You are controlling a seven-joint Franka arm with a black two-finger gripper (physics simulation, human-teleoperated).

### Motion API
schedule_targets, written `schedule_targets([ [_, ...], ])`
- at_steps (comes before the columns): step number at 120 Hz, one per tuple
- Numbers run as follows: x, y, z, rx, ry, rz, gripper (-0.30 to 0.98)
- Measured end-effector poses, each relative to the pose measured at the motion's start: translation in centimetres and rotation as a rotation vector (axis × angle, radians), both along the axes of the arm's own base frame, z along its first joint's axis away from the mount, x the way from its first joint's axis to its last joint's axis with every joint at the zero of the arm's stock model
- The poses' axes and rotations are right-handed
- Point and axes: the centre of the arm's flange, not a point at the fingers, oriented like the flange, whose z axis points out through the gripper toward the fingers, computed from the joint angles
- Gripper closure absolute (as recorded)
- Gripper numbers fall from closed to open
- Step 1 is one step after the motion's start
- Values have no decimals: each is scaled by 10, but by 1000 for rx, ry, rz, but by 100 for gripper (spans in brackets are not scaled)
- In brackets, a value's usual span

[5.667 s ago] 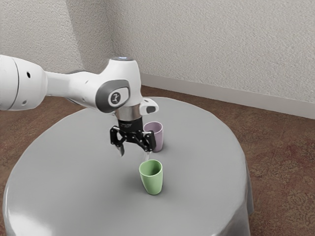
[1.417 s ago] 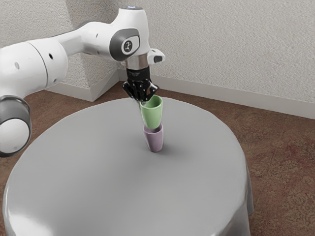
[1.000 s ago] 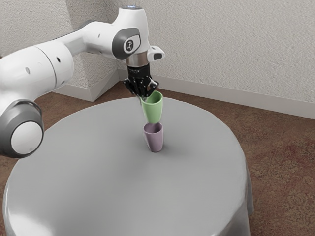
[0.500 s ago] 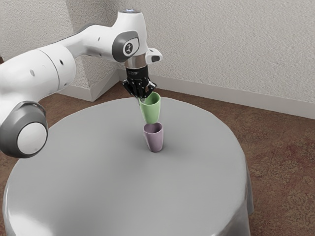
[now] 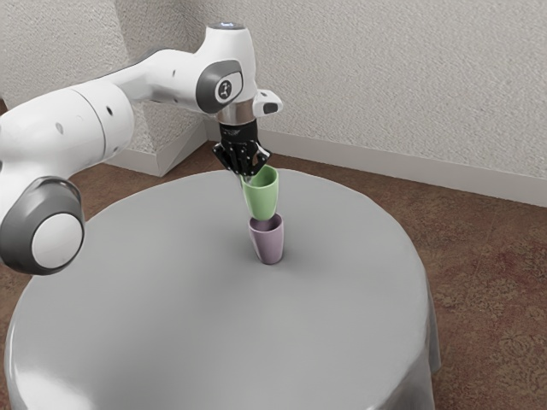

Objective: Place the right cup onto the left cup

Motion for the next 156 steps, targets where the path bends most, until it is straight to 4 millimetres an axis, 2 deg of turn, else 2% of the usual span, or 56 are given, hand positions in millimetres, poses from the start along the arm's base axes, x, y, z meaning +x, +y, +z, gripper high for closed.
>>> schedule_targets([
  [105, 2, -3, -9, -7, -5, -13, 79],
  [156, 3, -3, -28, -8, 9, -14, 79],
])
